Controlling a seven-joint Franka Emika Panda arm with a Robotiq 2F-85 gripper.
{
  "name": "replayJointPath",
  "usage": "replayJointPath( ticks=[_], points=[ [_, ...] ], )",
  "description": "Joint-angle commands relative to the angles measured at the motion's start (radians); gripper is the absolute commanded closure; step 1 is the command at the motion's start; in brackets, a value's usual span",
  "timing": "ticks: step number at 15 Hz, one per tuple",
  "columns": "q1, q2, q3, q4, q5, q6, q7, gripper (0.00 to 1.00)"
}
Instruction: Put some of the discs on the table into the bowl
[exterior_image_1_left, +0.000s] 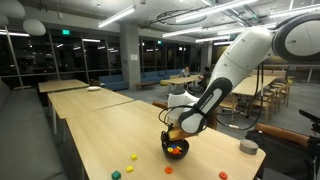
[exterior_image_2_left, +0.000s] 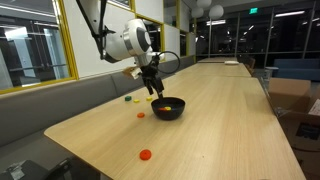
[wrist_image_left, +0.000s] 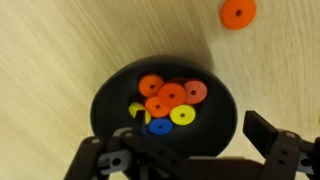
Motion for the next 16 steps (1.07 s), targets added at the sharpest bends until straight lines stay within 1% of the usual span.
replayJointPath(
  ticks=[1, 4, 8, 11, 16],
  points=[
    [-0.021, -0.073, 0.083, -0.088, 0.066, 0.026, -0.024, 0.0],
    [-0.029, -0.077, 0.136, -0.118, 0.12, 0.033, -0.036, 0.0],
    [-0.049, -0.037, 0.185, -0.113, 0.196, 0.043, -0.083, 0.0],
    [-0.067, 0.01, 0.2, -0.076, 0.241, 0.034, -0.133, 0.0],
    [-0.088, 0.085, 0.201, -0.008, 0.292, 0.009, -0.208, 0.0]
  ],
)
